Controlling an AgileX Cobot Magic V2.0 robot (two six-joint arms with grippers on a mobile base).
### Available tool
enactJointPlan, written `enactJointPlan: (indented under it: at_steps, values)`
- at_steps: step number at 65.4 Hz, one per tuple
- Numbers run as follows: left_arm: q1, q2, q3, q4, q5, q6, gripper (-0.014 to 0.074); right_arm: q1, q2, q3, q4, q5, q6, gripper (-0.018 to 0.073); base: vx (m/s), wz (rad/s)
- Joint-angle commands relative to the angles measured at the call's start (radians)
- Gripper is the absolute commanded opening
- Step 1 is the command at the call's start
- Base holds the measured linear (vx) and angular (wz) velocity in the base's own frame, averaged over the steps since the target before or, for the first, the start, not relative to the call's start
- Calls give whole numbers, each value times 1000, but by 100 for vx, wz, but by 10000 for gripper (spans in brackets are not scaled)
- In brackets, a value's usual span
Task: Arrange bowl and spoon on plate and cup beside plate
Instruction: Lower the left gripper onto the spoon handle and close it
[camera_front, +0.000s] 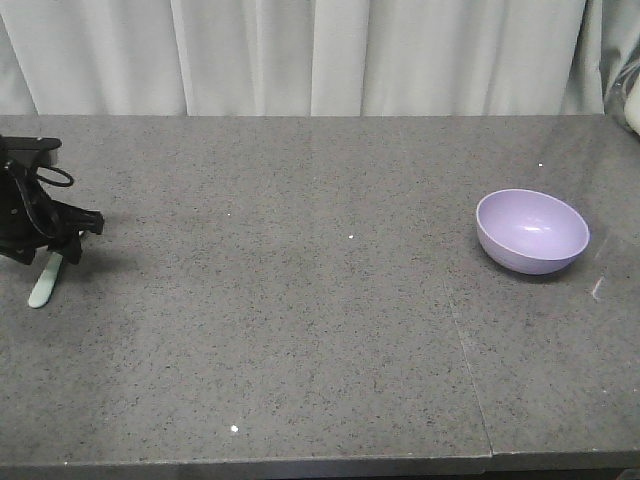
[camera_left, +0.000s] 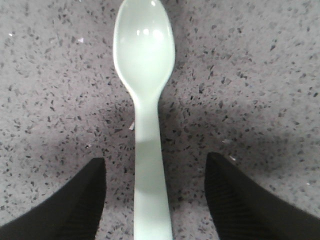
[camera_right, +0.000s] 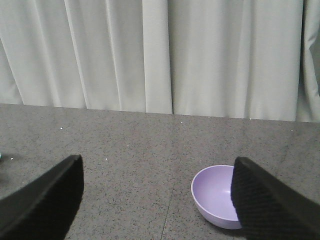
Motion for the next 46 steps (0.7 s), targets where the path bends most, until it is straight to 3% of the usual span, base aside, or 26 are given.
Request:
enactJointPlan:
  at_steps: [1,14,24,33,42,46]
  values:
    - [-1,-36,-27,5,-30,1,426,-1,13,-31,9,-60,-9,592,0,0]
    - [-1,-13,-27,5,-36,1,411,-1,13,-31,9,-60,-9,592,0,0]
    - [-1,-5,-27,5,-37,1,350,-1,13,-31,9,-60,-9,592,0,0]
    - [-1,15,-27,5,-36,1,213,-1,13,-31,10,-61,-9,592,0,0]
    - [-1,33,-27,4,-36,2,8,-1,13,-31,10,-61,-9,592,0,0]
    - [-1,34,-27,4,-39,4,-8,-1,13,-31,10,-61,-9,592,0,0]
